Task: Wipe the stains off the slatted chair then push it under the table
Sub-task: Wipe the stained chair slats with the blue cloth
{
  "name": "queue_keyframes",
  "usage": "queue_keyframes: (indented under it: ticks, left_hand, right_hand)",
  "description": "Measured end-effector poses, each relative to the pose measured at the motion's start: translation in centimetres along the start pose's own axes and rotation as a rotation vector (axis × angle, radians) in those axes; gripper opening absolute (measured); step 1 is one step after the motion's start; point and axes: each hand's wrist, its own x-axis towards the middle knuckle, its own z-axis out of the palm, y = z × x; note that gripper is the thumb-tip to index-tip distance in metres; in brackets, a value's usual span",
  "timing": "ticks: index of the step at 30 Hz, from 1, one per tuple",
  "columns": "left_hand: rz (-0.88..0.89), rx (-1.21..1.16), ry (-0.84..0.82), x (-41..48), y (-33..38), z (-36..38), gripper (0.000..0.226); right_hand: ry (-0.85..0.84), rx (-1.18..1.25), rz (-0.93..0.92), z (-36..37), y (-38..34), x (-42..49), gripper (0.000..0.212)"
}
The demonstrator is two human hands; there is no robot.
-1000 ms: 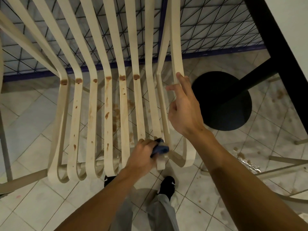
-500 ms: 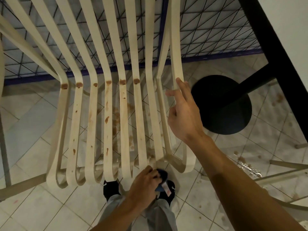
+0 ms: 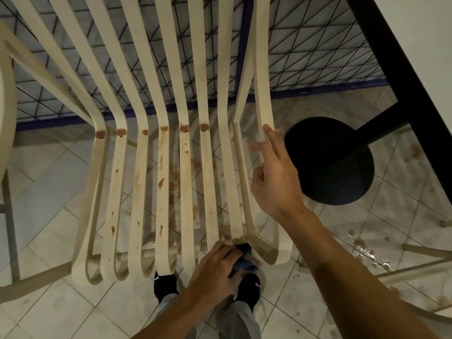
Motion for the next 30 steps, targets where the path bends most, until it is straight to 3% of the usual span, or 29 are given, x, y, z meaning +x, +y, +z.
queue_keyframes:
  ticks: [10, 12, 15, 19, 24, 30]
  left_hand:
    - [-0.157, -0.099, 0.135, 2.3, 0.8, -2.0, 0.031]
    - [-0.206, -0.21, 0.156, 2.9, 1.2, -3.6, 0.029]
    - [-0.345, -0.445, 0.199, 4.1, 0.7, -6.8, 0.049]
    - [-0.531, -0.672, 0.358, 6.2, -2.8, -10.8, 0.028]
    - [-0.492, -0.472, 0.474, 11.1, -7.8, -15.8, 0.023]
    - [-0.384, -0.299, 0.376, 18.4, -12.7, -18.2, 0.027]
  right_hand:
    - [-0.007, -0.046, 0.038, 0.2, -0.4, 0.0, 0.041]
    - [0.015, -0.061, 0.027, 0.3, -1.2, 0.1, 0.039]
    - [0.05, -0.061, -0.084, 1.1, -3.2, 1.0, 0.033]
    - [-0.013, 0.153, -0.046, 4.1, -4.6, 3.3, 0.032]
    - [-0.072, 0.138, 0.189, 10.0, -2.3, 5.8, 0.034]
    - [-0.087, 0.144, 0.304, 14.3, 1.1, 10.2, 0.038]
